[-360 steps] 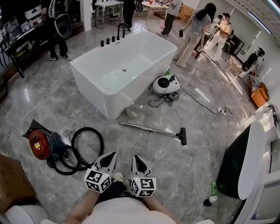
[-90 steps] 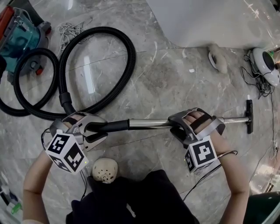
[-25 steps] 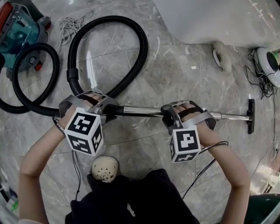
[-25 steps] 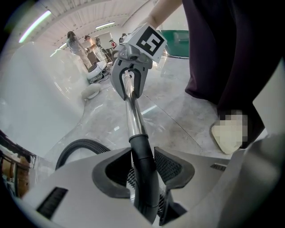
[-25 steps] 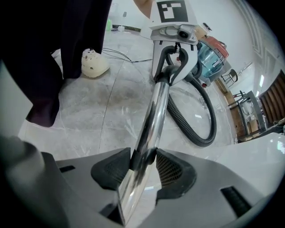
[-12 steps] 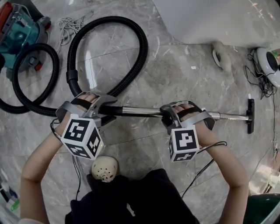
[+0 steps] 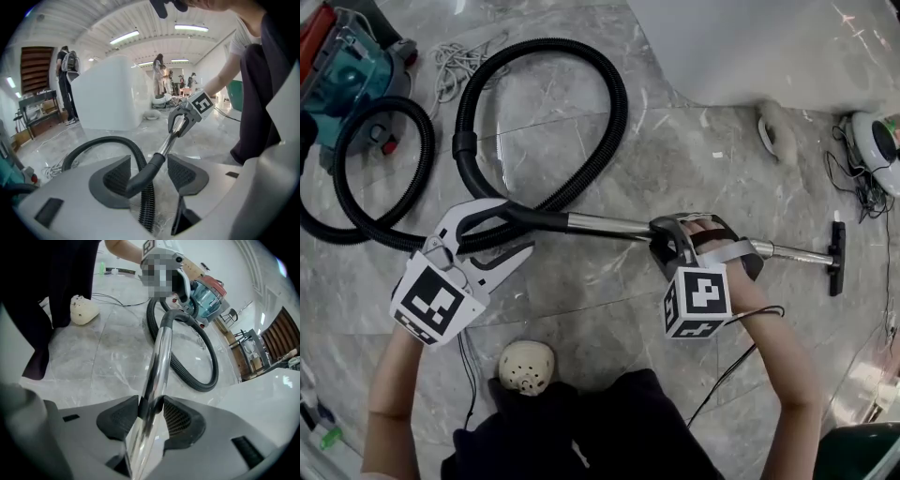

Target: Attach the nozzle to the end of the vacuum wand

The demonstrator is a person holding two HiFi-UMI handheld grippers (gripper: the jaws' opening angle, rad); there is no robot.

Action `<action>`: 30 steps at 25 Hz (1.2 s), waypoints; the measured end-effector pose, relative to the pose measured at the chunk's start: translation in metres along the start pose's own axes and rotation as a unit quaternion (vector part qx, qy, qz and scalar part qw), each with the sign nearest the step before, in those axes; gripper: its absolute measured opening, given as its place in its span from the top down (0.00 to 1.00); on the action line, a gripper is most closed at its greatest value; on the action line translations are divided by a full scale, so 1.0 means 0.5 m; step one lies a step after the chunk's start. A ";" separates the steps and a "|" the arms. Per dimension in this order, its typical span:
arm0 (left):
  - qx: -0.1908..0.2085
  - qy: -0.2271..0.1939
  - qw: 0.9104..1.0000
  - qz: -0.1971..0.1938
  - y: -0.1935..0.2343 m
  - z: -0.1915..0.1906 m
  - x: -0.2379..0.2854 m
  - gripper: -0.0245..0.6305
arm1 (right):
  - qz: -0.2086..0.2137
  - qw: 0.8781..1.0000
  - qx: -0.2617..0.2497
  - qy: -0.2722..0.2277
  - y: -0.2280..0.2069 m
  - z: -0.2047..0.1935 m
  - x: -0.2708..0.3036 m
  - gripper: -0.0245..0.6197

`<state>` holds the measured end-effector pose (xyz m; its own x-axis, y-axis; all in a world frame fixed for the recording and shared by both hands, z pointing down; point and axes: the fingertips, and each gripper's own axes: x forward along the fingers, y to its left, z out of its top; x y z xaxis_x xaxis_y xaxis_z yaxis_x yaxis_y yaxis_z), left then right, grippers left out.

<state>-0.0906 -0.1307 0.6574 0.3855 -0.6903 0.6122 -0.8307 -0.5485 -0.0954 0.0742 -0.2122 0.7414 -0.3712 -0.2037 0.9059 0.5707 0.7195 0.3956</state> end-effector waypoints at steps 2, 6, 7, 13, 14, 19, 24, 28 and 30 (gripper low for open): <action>-0.017 -0.011 1.000 0.007 -0.002 -0.001 0.000 0.60 | -0.017 1.000 0.014 0.004 -0.036 -0.007 0.012 0.69; -0.028 -0.022 0.999 0.005 -0.018 0.003 0.010 0.60 | -0.048 0.998 0.037 0.019 -0.121 -0.023 0.051 0.69; -0.031 -0.025 0.999 0.004 -0.022 0.004 0.011 0.60 | -0.054 0.997 0.042 0.024 -0.142 -0.026 0.064 0.69; -0.060 -0.031 0.998 0.010 -0.025 -0.011 0.013 0.60 | -0.051 0.995 0.065 0.050 -0.231 -0.032 0.156 0.70; -0.062 -0.030 0.998 0.010 -0.025 -0.015 0.014 0.60 | -0.045 0.995 0.066 0.052 -0.233 -0.029 0.167 0.70; -0.068 -0.023 0.997 0.009 -0.016 -0.031 0.023 0.60 | -0.038 0.995 0.069 0.055 -0.235 -0.021 0.181 0.70; -0.078 -0.042 0.996 0.009 -0.014 -0.014 0.037 0.60 | -0.048 0.996 0.049 0.054 -0.230 -0.016 0.184 0.69; -0.067 -0.048 0.997 0.002 -0.024 -0.003 0.038 0.60 | -0.052 0.997 0.043 0.047 -0.222 -0.016 0.184 0.69; -0.066 -0.047 0.997 0.001 -0.027 -0.002 0.036 0.60 | -0.055 0.997 0.036 0.046 -0.219 -0.015 0.183 0.69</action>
<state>-0.0730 -0.1354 0.6706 0.4144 -0.7357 0.5357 -0.8749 -0.4842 0.0118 -0.0166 -0.3147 0.7821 -0.3586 -0.3406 0.8691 0.4759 0.7343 0.4841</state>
